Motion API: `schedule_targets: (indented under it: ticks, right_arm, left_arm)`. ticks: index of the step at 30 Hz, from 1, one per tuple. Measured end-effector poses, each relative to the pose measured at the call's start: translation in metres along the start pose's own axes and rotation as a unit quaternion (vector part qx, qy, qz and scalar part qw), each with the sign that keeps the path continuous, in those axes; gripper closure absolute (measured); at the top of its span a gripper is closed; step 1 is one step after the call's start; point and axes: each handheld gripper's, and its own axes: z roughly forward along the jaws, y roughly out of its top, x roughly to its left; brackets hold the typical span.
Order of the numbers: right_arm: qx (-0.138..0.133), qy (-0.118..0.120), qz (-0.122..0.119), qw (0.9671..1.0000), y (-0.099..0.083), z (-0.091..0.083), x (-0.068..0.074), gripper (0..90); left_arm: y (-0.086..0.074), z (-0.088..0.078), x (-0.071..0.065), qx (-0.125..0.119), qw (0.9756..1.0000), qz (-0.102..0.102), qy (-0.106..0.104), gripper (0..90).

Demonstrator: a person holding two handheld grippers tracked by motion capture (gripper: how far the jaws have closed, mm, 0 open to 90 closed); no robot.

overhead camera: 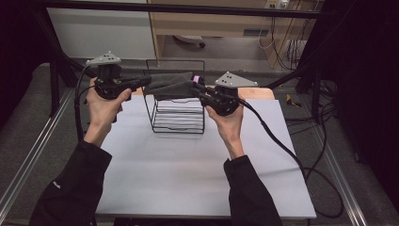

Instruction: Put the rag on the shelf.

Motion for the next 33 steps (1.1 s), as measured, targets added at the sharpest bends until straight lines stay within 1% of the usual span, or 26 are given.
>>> schedule_targets:
  ticks: [4, 11, 14, 17, 19, 20, 21, 22, 25, 27, 28, 33]
  right_arm:
    - [0.006, 0.007, 0.003, 1.0, 0.001, -0.001, 0.0, 73.0]
    - [0.006, 0.015, 0.005, 0.9999, 0.003, -0.006, 0.002, 58.4]
    - [0.004, 0.014, 0.005, 0.9999, 0.005, -0.007, 0.003, 51.5]
    - [-0.003, 0.014, 0.004, 0.9999, 0.007, -0.008, 0.005, 47.9]
    - [-0.008, 0.014, 0.002, 0.9999, 0.01, -0.008, 0.006, 47.8]
    - [-0.009, 0.013, 0.002, 0.9999, 0.01, -0.007, 0.007, 49.3]
    - [-0.008, 0.014, 0.005, 0.9999, 0.011, -0.006, 0.006, 54.4]
    - [-0.004, 0.018, 0.008, 0.9998, 0.01, -0.005, 0.005, 62.6]
    - [0.022, 0.011, 0.009, 0.9997, 0.007, 0.0, 0.003, 81.3]
    - [0.037, 0.009, 0.01, 0.9992, 0.004, 0.004, 0.003, 88.1]
    - [0.047, 0.006, 0.01, 0.9988, 0.002, 0.006, 0.002, 90.0]
    - [0.079, -0.009, 0.008, 0.9968, -0.007, 0.014, 0.001, 90.0]
  left_arm:
    - [-0.007, 0.002, 0.0, 0.007, 0.9999, -0.001, -0.007, 89.7]
    - [-0.018, 0.008, -0.002, 0.024, 0.9996, 0.01, -0.008, 89.6]
    - [-0.024, 0.011, -0.002, 0.027, 0.9995, 0.01, -0.008, 89.6]
    - [-0.028, 0.014, -0.001, 0.035, 0.9992, 0.016, -0.005, 89.6]
    - [-0.03, 0.016, -0.002, 0.04, 0.999, 0.018, -0.005, 89.6]
    - [-0.032, 0.018, -0.002, 0.042, 0.9989, 0.02, -0.004, 89.6]
    - [-0.033, 0.019, -0.002, 0.043, 0.9988, 0.021, -0.001, 89.6]
    - [-0.034, 0.021, -0.003, 0.044, 0.9988, 0.023, 0.0, 89.6]
    - [-0.038, 0.024, -0.003, 0.044, 0.9986, 0.028, 0.005, 89.6]
    - [-0.04, 0.026, -0.002, 0.044, 0.9986, 0.028, 0.007, 89.6]
    - [-0.041, 0.027, -0.002, 0.047, 0.9985, 0.028, 0.008, 89.6]
    - [-0.048, 0.033, 0.0, 0.05, 0.9984, 0.024, 0.013, 89.6]
